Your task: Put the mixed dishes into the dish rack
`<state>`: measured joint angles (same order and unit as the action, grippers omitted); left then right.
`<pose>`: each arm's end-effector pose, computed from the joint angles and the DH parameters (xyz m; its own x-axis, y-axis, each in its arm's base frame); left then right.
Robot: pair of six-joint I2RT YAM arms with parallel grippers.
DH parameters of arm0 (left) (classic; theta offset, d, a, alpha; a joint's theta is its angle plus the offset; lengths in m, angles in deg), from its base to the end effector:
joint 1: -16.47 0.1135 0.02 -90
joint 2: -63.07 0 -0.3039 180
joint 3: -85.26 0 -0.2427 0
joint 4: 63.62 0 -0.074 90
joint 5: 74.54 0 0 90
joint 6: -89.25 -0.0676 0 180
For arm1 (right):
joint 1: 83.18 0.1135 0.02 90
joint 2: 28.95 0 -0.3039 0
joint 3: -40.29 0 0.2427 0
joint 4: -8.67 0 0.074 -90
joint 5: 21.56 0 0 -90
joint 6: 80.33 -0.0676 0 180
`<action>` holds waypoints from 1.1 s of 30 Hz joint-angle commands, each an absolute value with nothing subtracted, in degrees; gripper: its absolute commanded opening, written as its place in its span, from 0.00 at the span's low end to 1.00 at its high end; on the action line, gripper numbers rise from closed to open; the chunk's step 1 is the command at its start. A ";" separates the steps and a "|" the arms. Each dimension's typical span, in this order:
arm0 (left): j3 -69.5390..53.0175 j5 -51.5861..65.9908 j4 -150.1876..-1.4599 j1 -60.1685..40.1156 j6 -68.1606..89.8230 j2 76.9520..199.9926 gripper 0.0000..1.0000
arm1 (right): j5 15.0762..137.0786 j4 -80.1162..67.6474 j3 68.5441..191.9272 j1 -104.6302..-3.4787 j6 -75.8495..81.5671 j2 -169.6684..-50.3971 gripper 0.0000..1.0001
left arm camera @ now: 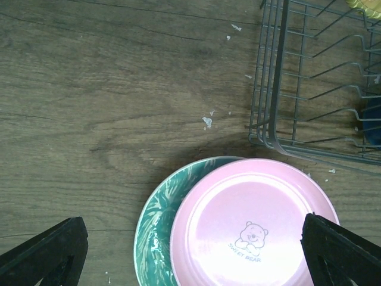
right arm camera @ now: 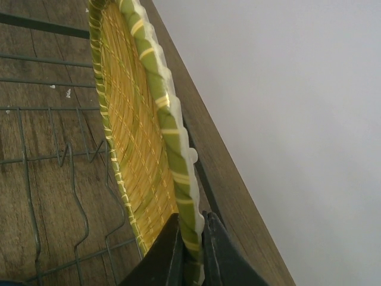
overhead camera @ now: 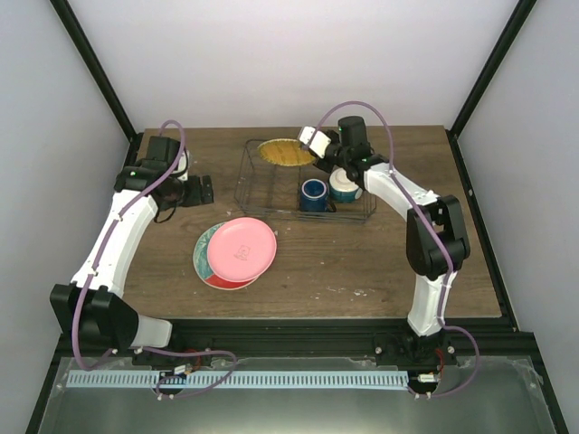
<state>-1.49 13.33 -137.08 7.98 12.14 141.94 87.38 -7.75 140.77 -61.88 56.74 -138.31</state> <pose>0.2658 -0.0422 0.3505 -0.8642 -0.0964 -0.4938 -0.0271 0.9890 -0.1457 0.4441 0.1967 0.3038 0.1806 -0.6729 -0.7173 -0.7118 0.4140 -0.5675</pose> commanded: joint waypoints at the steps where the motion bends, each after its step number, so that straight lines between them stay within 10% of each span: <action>1: -1.71 14.04 -138.03 8.30 12.65 142.08 1.00 | 87.99 -4.30 141.27 -61.33 55.54 -140.01 0.01; 7: -4.00 14.15 -139.02 8.30 14.00 141.82 1.00 | 87.47 -5.62 142.31 -60.36 55.67 -142.52 0.03; 26: -13.70 12.88 -141.49 8.30 17.20 139.30 0.98 | 78.55 -12.21 143.27 -56.82 52.88 -137.07 0.51; 33: -17.28 15.99 -141.06 8.34 18.38 141.31 0.99 | 73.90 -20.23 144.05 -52.03 46.51 -129.25 0.85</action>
